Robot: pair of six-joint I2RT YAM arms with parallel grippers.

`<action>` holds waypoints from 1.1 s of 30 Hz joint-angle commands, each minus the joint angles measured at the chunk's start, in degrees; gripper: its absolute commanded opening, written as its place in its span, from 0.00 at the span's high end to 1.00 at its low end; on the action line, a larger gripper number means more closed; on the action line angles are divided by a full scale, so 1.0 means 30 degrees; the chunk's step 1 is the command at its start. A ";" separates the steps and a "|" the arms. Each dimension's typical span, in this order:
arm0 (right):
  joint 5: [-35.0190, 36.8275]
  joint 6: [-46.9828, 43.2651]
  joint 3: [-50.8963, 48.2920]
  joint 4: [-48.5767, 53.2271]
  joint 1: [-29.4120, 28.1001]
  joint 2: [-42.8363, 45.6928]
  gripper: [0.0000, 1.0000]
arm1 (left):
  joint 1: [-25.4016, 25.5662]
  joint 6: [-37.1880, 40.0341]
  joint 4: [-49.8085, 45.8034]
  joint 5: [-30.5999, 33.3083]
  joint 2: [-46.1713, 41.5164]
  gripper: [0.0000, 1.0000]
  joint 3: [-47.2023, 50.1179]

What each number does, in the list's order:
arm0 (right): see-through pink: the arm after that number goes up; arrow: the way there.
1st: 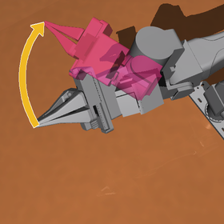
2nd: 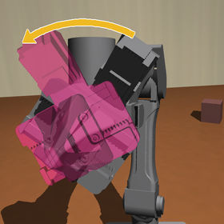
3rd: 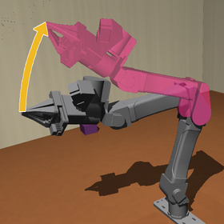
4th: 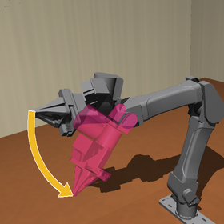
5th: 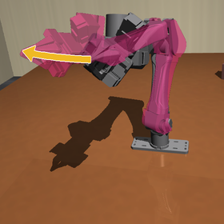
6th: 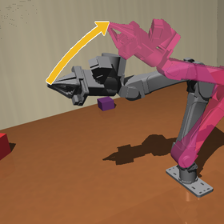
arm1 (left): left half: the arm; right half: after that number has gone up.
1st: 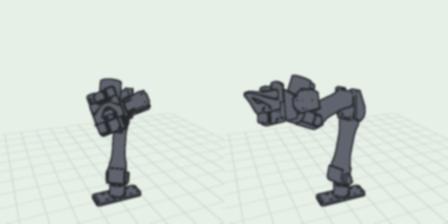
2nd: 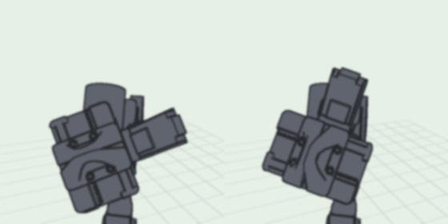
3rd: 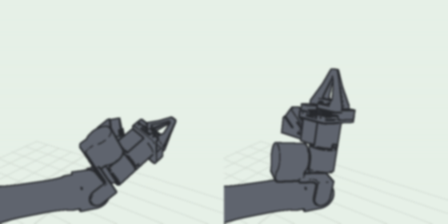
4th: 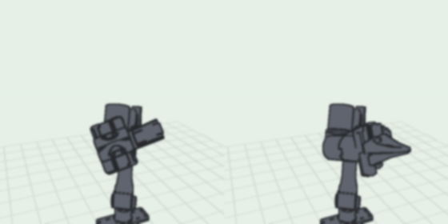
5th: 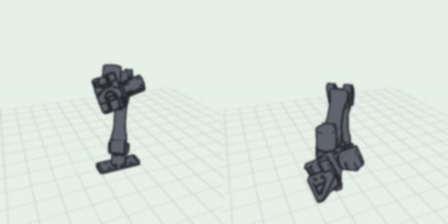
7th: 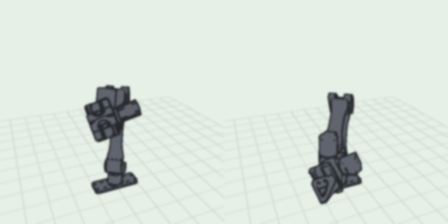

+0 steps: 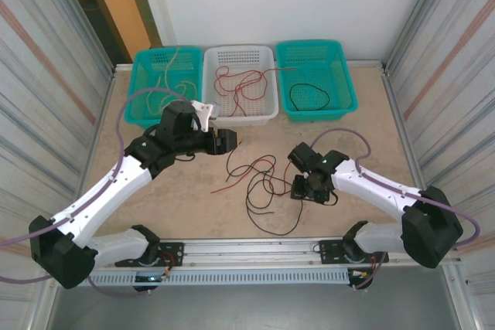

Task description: Untangle the cables

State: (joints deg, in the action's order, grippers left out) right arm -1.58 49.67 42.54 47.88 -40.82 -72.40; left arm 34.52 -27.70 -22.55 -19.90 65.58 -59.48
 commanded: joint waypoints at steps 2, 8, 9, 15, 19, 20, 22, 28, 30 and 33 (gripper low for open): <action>-0.0549 0.1119 -0.0274 -0.1130 -0.0061 -0.1855 0.62 | 0.0065 -0.0114 0.0579 -0.0278 -0.0127 0.38 -0.0328; -0.0199 0.0787 0.0333 -0.1969 -0.0153 -0.3603 0.78 | 0.0061 0.0474 0.0017 0.0156 -0.0524 0.39 -0.0453; -0.0173 0.0718 0.0403 -0.2010 -0.0138 -0.3655 0.82 | 0.0057 0.0494 0.0015 0.0122 -0.0554 0.39 -0.0451; 0.2066 -0.0336 0.3446 -0.0126 -0.1539 -0.1885 1.00 | 0.0064 0.0501 0.0475 -0.0031 -0.0491 0.40 -0.0260; 0.3778 -0.1391 0.7443 0.1284 -0.2686 -0.0477 1.00 | 0.0094 0.0789 0.1428 -0.1221 -0.0355 0.39 -0.0634; 0.3985 -0.1697 0.8282 0.1408 -0.2859 -0.0245 1.00 | 0.0094 0.0832 0.1760 -0.1519 -0.0382 0.39 -0.0694; 0.4239 -0.2344 0.9414 0.1235 -0.3240 0.0227 1.00 | 0.0147 0.0904 0.2270 -0.1902 -0.0415 0.39 -0.0763; 0.3854 -0.4281 1.1074 -0.0389 -0.4030 0.1691 1.00 | 0.0749 0.1231 0.3430 -0.2749 -0.0298 0.35 -0.0925; 0.3507 -0.4593 1.1353 -0.0768 -0.4031 0.2000 1.00 | 0.1171 0.1513 0.3791 -0.3007 -0.0172 0.30 -0.1075; 0.2756 -0.5046 1.1698 -0.1393 -0.4109 0.2488 1.00 | 0.2210 0.2673 0.3405 -0.2526 0.0418 0.26 -0.1666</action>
State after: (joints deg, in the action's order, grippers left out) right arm 8.58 38.04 75.48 45.89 -52.66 -66.74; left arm 39.09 -23.68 -14.06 -26.61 65.65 -61.63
